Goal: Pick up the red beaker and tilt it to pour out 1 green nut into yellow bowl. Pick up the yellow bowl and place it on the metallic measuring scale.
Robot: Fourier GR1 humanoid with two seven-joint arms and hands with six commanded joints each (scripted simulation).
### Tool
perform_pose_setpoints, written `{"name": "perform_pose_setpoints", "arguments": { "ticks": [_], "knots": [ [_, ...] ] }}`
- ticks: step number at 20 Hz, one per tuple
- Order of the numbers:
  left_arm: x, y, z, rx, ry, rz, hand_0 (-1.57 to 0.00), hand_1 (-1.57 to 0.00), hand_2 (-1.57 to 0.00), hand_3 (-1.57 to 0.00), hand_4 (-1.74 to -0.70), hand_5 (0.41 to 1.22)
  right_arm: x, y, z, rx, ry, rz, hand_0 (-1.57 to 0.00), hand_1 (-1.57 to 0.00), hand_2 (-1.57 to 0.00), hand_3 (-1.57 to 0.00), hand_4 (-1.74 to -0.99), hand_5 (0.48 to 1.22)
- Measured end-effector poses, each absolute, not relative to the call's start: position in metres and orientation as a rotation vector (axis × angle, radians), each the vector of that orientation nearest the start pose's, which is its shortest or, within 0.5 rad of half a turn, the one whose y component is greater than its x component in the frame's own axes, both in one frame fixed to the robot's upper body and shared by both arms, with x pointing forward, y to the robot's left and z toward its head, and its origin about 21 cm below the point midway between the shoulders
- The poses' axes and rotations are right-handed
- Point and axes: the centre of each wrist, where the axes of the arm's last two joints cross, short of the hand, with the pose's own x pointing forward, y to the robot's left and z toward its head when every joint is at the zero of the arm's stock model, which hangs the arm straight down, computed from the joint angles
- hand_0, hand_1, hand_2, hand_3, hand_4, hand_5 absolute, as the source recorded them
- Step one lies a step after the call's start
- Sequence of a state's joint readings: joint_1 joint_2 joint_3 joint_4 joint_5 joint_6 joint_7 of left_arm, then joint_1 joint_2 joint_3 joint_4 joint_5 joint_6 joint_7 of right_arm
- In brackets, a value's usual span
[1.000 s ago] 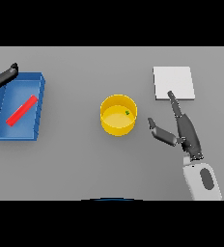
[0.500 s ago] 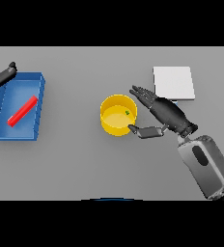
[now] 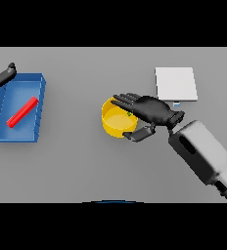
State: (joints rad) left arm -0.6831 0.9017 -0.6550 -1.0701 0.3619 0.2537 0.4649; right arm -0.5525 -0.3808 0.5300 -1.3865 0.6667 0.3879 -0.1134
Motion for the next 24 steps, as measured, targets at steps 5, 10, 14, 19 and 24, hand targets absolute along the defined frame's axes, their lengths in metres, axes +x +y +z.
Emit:
{"name": "perform_pose_setpoints", "arguments": {
  "ticks": [5,10,14,19,24],
  "knots": [
    [0.368,0.338,0.119,0.688,-1.079,-0.465,0.00,0.00,0.00,0.00,-0.79,0.729,0.337,-0.151,0.068,-0.246,-1.455,1.845,0.00,0.00,0.00,0.00,-1.228,0.656],
    [0.370,0.340,0.120,0.681,-1.088,-0.465,0.00,0.00,0.00,0.00,-0.80,0.724,0.342,-0.142,0.063,-0.240,-1.395,1.930,0.00,0.00,0.00,0.00,-1.260,0.676],
    [0.367,0.339,0.118,0.683,-1.080,-0.464,0.00,0.00,0.00,0.00,-0.80,0.723,0.342,-0.137,0.053,-0.221,-1.331,1.964,0.00,0.00,0.00,0.00,-1.277,0.696],
    [0.367,0.335,0.121,0.694,-1.086,-0.464,0.00,0.00,0.00,0.00,-0.79,0.728,0.349,-0.135,0.049,-0.189,-1.317,1.975,0.00,0.00,-0.01,-0.03,-1.286,0.712],
    [0.363,0.333,0.122,0.694,-1.084,-0.475,0.00,0.00,0.00,0.00,-0.80,0.730,0.353,-0.131,0.045,-0.198,-1.331,1.945,-0.07,-0.07,-0.14,-0.18,-1.365,0.838]
  ]
}}
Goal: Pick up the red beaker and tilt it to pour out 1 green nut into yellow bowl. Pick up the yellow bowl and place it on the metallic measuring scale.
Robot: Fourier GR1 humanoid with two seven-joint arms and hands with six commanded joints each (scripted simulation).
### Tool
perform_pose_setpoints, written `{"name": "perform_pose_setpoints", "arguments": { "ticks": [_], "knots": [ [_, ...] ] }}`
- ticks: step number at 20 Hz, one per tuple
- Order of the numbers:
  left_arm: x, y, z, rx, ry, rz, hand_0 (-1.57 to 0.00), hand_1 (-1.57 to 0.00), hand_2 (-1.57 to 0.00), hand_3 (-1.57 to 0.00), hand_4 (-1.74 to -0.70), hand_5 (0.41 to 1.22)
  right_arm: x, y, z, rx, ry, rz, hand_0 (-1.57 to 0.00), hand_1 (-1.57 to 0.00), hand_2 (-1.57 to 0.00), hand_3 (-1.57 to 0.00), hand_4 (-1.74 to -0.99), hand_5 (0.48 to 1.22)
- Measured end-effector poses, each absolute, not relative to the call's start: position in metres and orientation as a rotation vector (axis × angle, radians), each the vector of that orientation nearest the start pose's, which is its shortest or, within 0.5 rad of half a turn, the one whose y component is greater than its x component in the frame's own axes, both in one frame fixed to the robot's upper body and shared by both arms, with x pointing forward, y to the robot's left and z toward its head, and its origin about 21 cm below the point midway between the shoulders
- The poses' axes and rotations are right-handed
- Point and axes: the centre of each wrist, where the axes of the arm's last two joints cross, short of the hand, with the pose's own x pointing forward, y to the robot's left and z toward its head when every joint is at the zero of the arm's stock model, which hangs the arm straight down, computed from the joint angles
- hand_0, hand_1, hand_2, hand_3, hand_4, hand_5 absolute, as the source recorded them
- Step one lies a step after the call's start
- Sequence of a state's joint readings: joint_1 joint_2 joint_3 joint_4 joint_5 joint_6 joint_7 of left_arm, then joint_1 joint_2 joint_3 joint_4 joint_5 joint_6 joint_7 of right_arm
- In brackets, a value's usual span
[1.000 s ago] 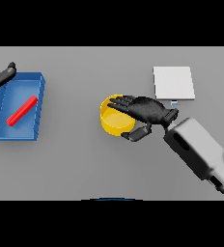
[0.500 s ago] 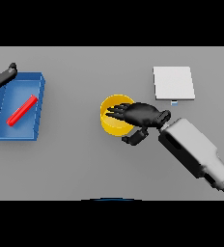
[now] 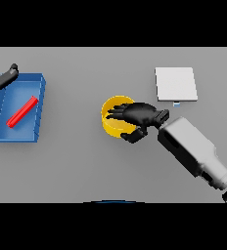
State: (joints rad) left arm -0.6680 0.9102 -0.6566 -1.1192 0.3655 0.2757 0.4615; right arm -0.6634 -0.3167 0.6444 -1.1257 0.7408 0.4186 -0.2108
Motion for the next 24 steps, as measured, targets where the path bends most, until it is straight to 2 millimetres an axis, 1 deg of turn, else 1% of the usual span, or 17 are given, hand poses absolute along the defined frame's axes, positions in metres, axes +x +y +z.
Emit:
{"name": "perform_pose_setpoints", "arguments": {
  "ticks": [1,3,4,5,6,7,8,10,12,13,15,17,18,19,20,22,24],
  "knots": [
    [0.362,0.335,0.125,0.696,-1.083,-0.466,0.00,0.00,0.00,0.00,-0.80,0.730,0.350,-0.129,0.042,-0.170,-1.326,1.946,-0.17,-0.14,-0.20,-0.24,-1.396,0.875],
    [0.364,0.332,0.125,0.693,-1.082,-0.470,0.00,0.00,0.00,0.00,-0.79,0.729,0.350,-0.132,0.040,-0.170,-1.311,1.968,-0.47,-0.38,-0.38,-0.42,-1.479,0.999],
    [0.363,0.332,0.121,0.686,-1.085,-0.479,0.00,0.00,0.00,0.00,-0.79,0.731,0.351,-0.132,0.040,-0.172,-1.307,1.978,-0.63,-0.51,-0.48,-0.65,-1.473,1.044],
    [0.364,0.333,0.124,0.691,-1.085,-0.470,0.00,0.00,0.00,0.00,-0.79,0.732,0.349,-0.128,0.039,-0.196,-1.301,1.977,-0.78,-0.65,-0.59,-0.83,-1.469,1.079],
    [0.366,0.335,0.124,0.701,-1.075,-0.464,0.00,0.00,0.00,0.00,-0.79,0.733,0.349,-0.130,0.040,-0.192,-1.303,1.980,-0.94,-0.81,-0.79,-0.98,-1.521,1.108],
    [0.365,0.340,0.125,0.703,-1.076,-0.461,0.00,0.00,0.00,0.00,-0.79,0.735,0.349,-0.130,0.040,-0.181,-1.304,1.976,-1.06,-0.96,-0.94,-1.00,-1.561,1.130],
    [0.363,0.337,0.125,0.696,-1.089,-0.467,0.00,0.00,0.00,0.00,-0.79,0.736,0.348,-0.131,0.041,-0.169,-1.303,1.977,-1.17,-1.08,-1.07,-1.03,-1.594,1.148],
    [0.364,0.336,0.125,0.701,-1.087,-0.472,0.00,0.00,0.00,0.00,-0.79,0.734,0.349,-0.132,0.045,-0.160,-1.297,1.987,-1.31,-1.26,-1.25,-1.09,-1.642,1.175],
    [0.363,0.336,0.125,0.695,-1.093,-0.477,0.00,0.00,0.00,0.00,-0.79,0.730,0.349,-0.133,0.047,-0.167,-1.293,2.000,-1.41,-1.37,-1.37,-1.13,-1.673,1.191],
    [0.362,0.337,0.122,0.695,-1.085,-0.477,0.00,0.00,0.00,0.00,-0.79,0.727,0.349,-0.130,0.051,-0.180,-1.293,1.987,-1.44,-1.41,-1.41,-1.15,-1.683,1.197],
    [0.363,0.334,0.122,0.691,-1.092,-0.469,0.00,0.00,0.00,0.00,-0.79,0.724,0.350,-0.128,0.059,-0.196,-1.297,1.985,-1.49,-1.47,-1.47,-1.26,-1.699,1.206],
    [0.362,0.335,0.119,0.698,-1.076,-0.471,0.00,0.00,0.00,0.00,-0.78,0.727,0.349,-0.136,0.067,-0.189,-1.303,1.976,-1.52,-1.51,-1.50,-1.35,-1.711,1.211],
    [0.361,0.338,0.125,0.703,-1.096,-0.468,0.00,0.00,0.00,0.00,-0.78,0.727,0.349,-0.139,0.073,-0.182,-1.306,1.971,-1.53,-1.52,-1.52,-1.36,-1.714,1.213],
    [0.361,0.336,0.124,0.701,-1.096,-0.472,0.00,0.00,0.00,0.00,-0.78,0.729,0.350,-0.142,0.078,-0.192,-1.310,1.959,-1.54,-1.53,-1.53,-1.36,-1.717,1.215],
    [0.362,0.337,0.128,0.705,-1.094,-0.464,0.00,0.00,0.00,0.00,-0.79,0.731,0.350,-0.140,0.085,-0.212,-1.317,1.948,-1.54,-1.54,-1.54,-1.34,-1.719,1.216],
    [0.364,0.336,0.124,0.703,-1.089,-0.466,0.00,0.00,0.00,0.00,-0.79,0.737,0.352,-0.147,0.098,-0.237,-1.326,1.953,-1.55,-1.55,-1.55,-1.30,-1.721,1.218],
    [0.366,0.337,0.125,0.702,-1.101,-0.462,0.00,0.00,0.00,0.00,-0.80,0.737,0.356,-0.151,0.104,-0.266,-1.301,1.948,-1.56,-1.55,-1.56,-1.36,-1.724,1.218]
  ]
}}
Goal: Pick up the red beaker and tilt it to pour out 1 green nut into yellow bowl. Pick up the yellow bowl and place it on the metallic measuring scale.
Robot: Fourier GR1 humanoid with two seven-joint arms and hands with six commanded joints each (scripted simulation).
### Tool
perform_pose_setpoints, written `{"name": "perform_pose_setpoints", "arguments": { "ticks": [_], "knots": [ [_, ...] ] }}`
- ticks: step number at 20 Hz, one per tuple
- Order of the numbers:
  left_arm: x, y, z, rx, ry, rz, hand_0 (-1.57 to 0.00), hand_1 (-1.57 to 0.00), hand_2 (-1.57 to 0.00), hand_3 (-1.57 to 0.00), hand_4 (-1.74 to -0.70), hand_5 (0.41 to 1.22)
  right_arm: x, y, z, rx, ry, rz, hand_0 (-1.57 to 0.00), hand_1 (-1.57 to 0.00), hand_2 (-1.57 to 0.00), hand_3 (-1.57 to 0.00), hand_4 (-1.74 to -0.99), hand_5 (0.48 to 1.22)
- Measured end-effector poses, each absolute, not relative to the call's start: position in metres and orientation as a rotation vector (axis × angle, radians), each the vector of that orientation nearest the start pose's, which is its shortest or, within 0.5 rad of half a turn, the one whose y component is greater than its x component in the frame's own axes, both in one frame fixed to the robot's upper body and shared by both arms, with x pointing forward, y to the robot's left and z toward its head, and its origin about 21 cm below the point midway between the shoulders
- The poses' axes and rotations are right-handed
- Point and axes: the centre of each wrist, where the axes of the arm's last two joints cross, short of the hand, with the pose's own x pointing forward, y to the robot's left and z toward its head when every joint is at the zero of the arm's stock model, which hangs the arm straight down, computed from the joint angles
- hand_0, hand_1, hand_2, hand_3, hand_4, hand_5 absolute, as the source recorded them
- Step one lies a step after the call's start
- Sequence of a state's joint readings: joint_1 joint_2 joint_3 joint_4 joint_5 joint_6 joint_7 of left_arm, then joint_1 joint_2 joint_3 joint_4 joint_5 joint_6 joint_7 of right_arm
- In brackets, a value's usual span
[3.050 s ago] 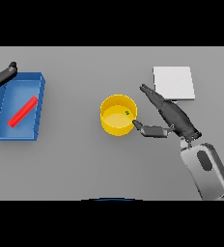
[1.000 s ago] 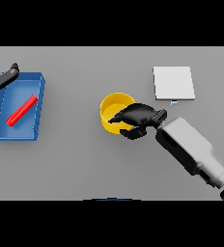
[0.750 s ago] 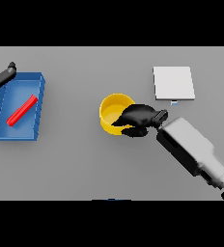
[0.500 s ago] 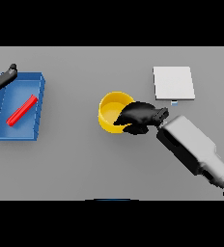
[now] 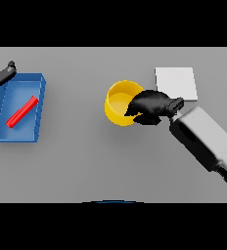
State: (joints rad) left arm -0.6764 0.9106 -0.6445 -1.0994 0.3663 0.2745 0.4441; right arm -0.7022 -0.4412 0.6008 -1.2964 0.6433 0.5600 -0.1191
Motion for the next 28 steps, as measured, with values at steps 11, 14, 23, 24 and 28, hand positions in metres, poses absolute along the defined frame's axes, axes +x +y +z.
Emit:
{"name": "perform_pose_setpoints", "arguments": {
  "ticks": [11,14,23,24,28],
  "knots": [
    [0.364,0.342,0.131,0.701,-1.105,-0.455,0.00,0.00,0.00,0.00,-0.80,0.755,0.391,-0.198,0.133,-0.493,-1.272,1.836,-1.54,-1.56,-1.57,-1.42,-1.726,1.221],
    [0.367,0.342,0.128,0.705,-1.106,-0.461,0.00,0.00,0.00,0.00,-0.80,0.754,0.403,-0.215,0.135,-0.561,-1.239,1.788,-1.56,-1.57,-1.57,-1.34,-1.724,1.221],
    [0.361,0.341,0.132,0.698,-1.089,-0.436,0.00,0.00,0.00,0.00,-0.83,0.767,0.429,-0.254,0.114,-0.664,-1.124,1.663,-1.53,-1.42,-1.50,-1.49,-1.729,1.221],
    [0.362,0.340,0.132,0.700,-1.080,-0.435,0.00,0.00,0.00,0.00,-0.83,0.771,0.431,-0.257,0.112,-0.664,-1.127,1.650,-1.53,-1.41,-1.48,-1.51,-1.729,1.221],
    [0.359,0.340,0.136,0.698,-1.081,-0.427,0.00,0.00,0.00,0.00,-0.85,0.780,0.433,-0.270,0.104,-0.676,-1.097,1.633,-1.48,-1.31,-1.40,-1.54,-1.730,1.221]
  ]
}}
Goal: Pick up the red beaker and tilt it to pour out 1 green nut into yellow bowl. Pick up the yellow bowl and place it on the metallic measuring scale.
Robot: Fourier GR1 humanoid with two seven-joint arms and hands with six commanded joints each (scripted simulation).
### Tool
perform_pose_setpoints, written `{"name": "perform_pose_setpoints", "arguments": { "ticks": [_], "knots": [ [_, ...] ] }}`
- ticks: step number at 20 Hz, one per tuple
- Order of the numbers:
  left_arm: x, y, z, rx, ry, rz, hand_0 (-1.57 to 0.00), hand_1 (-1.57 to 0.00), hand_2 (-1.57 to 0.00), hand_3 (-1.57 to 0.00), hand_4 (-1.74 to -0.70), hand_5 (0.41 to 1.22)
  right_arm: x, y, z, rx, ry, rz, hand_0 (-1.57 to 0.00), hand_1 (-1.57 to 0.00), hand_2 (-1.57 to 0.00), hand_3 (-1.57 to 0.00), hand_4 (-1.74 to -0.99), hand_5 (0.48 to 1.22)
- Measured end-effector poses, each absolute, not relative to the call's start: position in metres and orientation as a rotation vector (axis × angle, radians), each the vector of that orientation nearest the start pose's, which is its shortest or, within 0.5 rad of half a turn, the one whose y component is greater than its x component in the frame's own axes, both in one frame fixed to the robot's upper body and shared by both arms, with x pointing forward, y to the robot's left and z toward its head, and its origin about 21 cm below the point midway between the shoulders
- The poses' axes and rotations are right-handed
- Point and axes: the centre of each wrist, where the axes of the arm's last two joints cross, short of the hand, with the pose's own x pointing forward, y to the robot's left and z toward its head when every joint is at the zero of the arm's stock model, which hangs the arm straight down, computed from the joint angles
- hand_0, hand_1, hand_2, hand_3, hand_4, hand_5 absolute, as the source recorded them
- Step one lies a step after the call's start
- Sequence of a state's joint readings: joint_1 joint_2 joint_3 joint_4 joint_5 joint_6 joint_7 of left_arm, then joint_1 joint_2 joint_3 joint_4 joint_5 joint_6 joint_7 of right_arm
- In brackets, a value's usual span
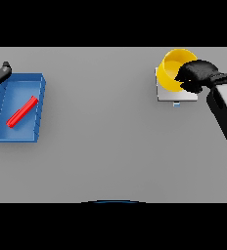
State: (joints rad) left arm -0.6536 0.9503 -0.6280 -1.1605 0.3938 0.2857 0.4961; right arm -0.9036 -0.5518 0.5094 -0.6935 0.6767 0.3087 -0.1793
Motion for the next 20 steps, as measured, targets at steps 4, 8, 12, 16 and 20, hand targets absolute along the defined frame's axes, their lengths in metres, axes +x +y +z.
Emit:
{"name": "perform_pose_setpoints", "arguments": {
  "ticks": [4,8,12,16,20],
  "knots": [
    [0.359,0.345,0.134,0.716,-1.060,-0.418,0.00,0.00,0.00,0.00,-0.84,0.786,0.435,-0.275,0.096,-0.686,-1.057,1.634,-1.39,-1.20,-1.32,-1.56,-1.730,1.221],
    [0.362,0.343,0.137,0.704,-1.081,-0.424,0.00,0.00,0.00,0.00,-0.84,0.772,0.437,-0.276,0.091,-0.663,-1.058,1.611,-1.40,-1.18,-1.29,-1.54,-1.670,1.221],
    [0.361,0.347,0.134,0.708,-1.076,-0.423,0.00,0.00,0.00,0.00,-0.85,0.771,0.442,-0.276,0.097,-0.635,-1.037,1.580,-1.05,-0.78,-0.78,-0.98,-1.580,1.037],
    [0.361,0.345,0.136,0.704,-1.069,-0.429,0.00,0.00,0.00,0.00,-0.85,0.766,0.441,-0.282,0.093,-0.614,-0.996,1.552,-0.58,-0.44,-0.46,-0.66,-1.528,0.899],
    [0.366,0.340,0.139,0.691,-1.087,-0.422,0.00,0.00,0.00,0.00,-0.85,0.771,0.444,-0.279,0.095,-0.611,-0.981,1.565,-0.24,-0.18,-0.26,-0.47,-1.471,0.836]
  ]
}}
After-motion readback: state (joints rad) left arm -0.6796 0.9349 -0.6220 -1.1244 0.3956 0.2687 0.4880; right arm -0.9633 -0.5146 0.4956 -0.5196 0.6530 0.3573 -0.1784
